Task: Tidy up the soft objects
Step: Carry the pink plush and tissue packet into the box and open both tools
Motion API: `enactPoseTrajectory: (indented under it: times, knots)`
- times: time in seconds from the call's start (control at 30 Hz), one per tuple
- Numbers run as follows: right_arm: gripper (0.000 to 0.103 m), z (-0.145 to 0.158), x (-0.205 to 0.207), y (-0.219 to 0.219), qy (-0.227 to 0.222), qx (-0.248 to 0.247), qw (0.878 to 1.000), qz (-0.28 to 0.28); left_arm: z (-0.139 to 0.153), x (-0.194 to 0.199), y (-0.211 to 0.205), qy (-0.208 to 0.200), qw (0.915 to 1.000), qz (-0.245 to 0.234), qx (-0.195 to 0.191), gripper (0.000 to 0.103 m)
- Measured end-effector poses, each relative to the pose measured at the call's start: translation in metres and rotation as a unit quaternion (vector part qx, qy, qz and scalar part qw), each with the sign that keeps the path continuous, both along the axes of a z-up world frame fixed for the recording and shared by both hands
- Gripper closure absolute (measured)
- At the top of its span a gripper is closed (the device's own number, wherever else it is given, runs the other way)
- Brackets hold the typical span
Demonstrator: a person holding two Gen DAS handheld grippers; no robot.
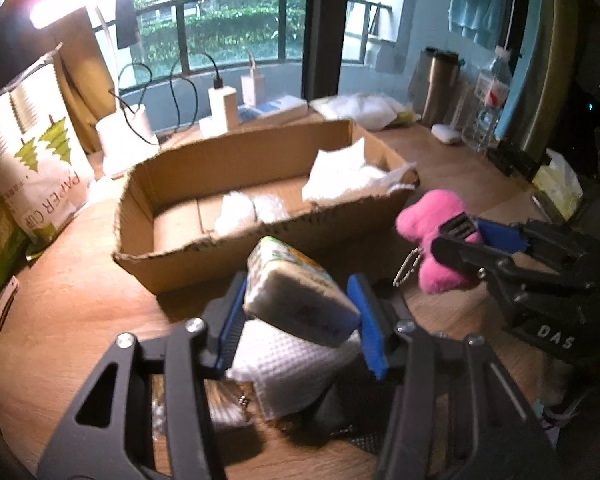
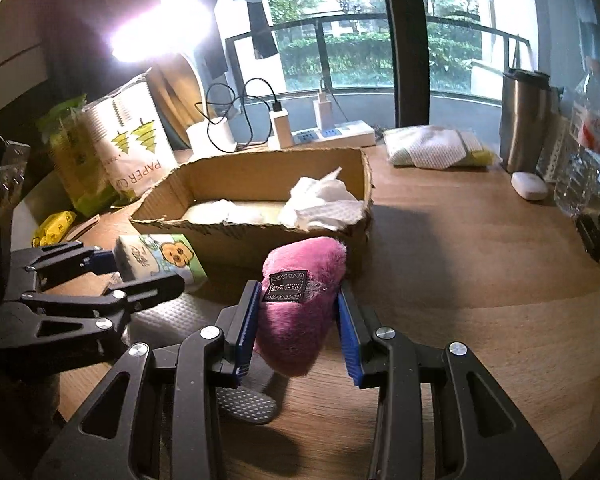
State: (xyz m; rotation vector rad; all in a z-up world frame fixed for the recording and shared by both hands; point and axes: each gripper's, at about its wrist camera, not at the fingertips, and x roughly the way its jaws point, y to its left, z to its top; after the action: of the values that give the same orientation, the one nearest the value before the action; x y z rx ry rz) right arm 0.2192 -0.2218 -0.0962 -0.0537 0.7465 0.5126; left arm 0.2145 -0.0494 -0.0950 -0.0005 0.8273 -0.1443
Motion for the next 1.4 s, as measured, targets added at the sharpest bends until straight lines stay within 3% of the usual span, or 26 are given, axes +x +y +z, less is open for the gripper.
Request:
enactPoseTrajectory:
  times: [0.73, 1.1, 1.4]
  knots:
    - [0.064, 0.03, -0.005, 0.034, -0.037, -0.016, 0.999, 0.013, 0.051, -0.019, 0.066, -0.091, 0.995, 0.035, -0.021, 0.052]
    - [0.064, 0.043, 0.009, 0.047, -0.056, -0.016, 0.998, 0.016, 0.062, -0.006, 0.092, -0.143, 0.9873, 0.048, -0.051, 0.052]
    - [0.064, 0.047, 0.028, 0.053, -0.065, -0.002, 0.998, 0.023, 0.05, 0.01, 0.098, -0.171, 0.9826, 0.057, -0.044, 0.051]
